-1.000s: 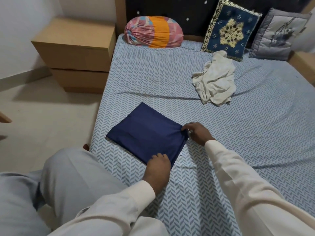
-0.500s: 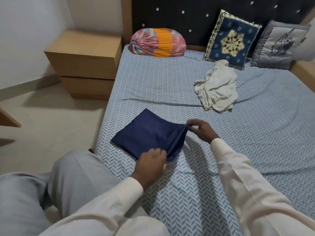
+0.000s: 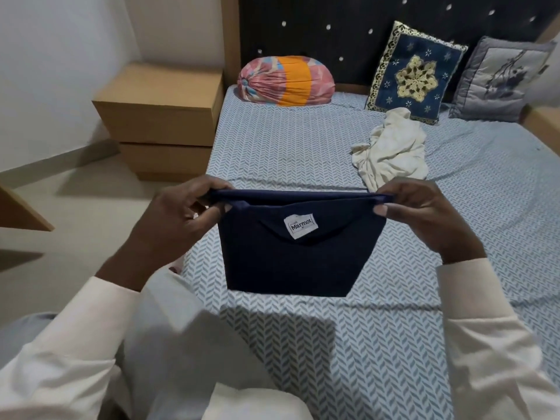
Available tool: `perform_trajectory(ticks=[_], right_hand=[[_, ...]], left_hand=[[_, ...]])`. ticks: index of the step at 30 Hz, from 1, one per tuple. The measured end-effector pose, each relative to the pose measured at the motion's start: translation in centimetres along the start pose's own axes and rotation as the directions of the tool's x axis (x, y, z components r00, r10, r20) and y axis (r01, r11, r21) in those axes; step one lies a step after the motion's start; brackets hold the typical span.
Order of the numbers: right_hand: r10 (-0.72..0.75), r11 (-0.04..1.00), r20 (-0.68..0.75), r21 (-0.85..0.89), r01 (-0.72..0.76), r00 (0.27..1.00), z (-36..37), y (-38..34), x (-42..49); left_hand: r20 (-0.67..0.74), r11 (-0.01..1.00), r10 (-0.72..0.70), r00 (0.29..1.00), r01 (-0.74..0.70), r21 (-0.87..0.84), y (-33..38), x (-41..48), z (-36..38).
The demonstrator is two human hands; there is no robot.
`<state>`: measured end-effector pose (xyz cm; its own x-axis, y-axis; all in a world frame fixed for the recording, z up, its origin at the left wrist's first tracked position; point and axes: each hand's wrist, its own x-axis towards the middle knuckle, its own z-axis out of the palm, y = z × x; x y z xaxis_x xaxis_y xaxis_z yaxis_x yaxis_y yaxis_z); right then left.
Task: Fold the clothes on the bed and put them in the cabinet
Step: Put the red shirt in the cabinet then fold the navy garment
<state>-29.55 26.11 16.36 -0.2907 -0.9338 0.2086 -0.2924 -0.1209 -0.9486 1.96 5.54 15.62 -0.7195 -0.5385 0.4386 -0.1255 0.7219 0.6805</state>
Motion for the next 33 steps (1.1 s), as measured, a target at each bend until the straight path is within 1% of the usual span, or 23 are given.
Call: perform_trajectory(ticks=[2, 4, 6, 9, 12, 13, 17, 20, 22, 25, 26, 27, 29, 31, 33], right_hand=[[0.061, 0.997, 0.007, 0.036, -0.061, 0.998, 0.2, 1.1, 0.1], [0.155, 0.988, 0.017, 0.013, -0.155, 0.988, 0.2, 3.3, 0.8], [0.254, 0.967, 0.021, -0.022, -0.254, 0.967, 0.4, 5.7, 2.1], [0.391, 0.919, -0.004, -0.058, -0.391, 0.920, 0.9, 9.3, 4.4], [0.472, 0.876, -0.059, -0.084, -0.475, 0.880, 1.4, 13.1, 7.2], [0.484, 0.861, -0.101, -0.124, -0.494, 0.869, 1.5, 14.4, 8.5], [0.509, 0.767, -0.252, -0.302, -0.567, 0.823, 2.6, 18.3, 11.0], [0.500, 0.683, -0.362, -0.394, -0.615, 0.787, 3.4, 21.0, 12.6], [0.520, 0.643, -0.441, -0.362, -0.675, 0.732, 4.2, 22.5, 12.4], [0.627, 0.618, -0.516, -0.126, -0.776, 0.584, 5.1, 24.0, 10.7], [0.651, 0.608, -0.511, -0.094, -0.789, 0.562, 5.2, 24.3, 9.8], [0.671, 0.585, -0.491, -0.109, -0.804, 0.555, 5.4, 24.0, 9.0], [0.711, 0.504, -0.425, -0.246, -0.828, 0.560, 6.0, 22.8, 6.5], [0.739, 0.458, -0.359, -0.352, -0.816, 0.570, 7.2, 20.7, 3.4], [0.763, 0.447, -0.302, -0.393, -0.804, 0.571, 8.1, 19.5, 0.3]], left_hand=[[0.073, 0.996, -0.062, 0.995, 0.066, -0.051, -1.3, 0.4, 0.3], [0.183, 0.983, -0.152, 0.971, 0.167, -0.071, -3.6, 0.9, 1.3], [0.268, 0.965, -0.239, 0.933, 0.258, -0.039, -6.1, 1.8, 2.8], [0.310, 0.927, -0.358, 0.881, 0.374, 0.009, -9.8, 3.4, 5.4], [0.304, 0.873, -0.474, 0.826, 0.486, 0.040, -13.6, 5.5, 7.5], [0.288, 0.854, -0.510, 0.811, 0.517, 0.056, -15.0, 6.6, 8.2], [0.157, 0.759, -0.650, 0.743, 0.629, 0.167, -18.0, 8.5, 11.2], [0.036, 0.671, -0.735, 0.677, 0.719, 0.181, -19.0, 9.7, 13.4], [0.032, 0.609, -0.788, 0.614, 0.773, 0.176, -19.5, 9.5, 14.7], [0.128, 0.505, -0.863, 0.489, 0.831, 0.235, -19.8, 7.6, 15.5], [0.145, 0.488, -0.873, 0.466, 0.839, 0.240, -20.0, 6.7, 15.5], [0.166, 0.469, -0.883, 0.440, 0.849, 0.243, -19.9, 5.7, 15.3], [0.232, 0.454, -0.884, 0.406, 0.863, 0.221, -19.4, 3.5, 15.0], [0.330, 0.439, -0.865, 0.378, 0.889, 0.131, -17.5, 0.9, 14.5], [0.451, 0.365, -0.835, 0.315, 0.930, 0.026, -15.4, -1.8, 14.4]])
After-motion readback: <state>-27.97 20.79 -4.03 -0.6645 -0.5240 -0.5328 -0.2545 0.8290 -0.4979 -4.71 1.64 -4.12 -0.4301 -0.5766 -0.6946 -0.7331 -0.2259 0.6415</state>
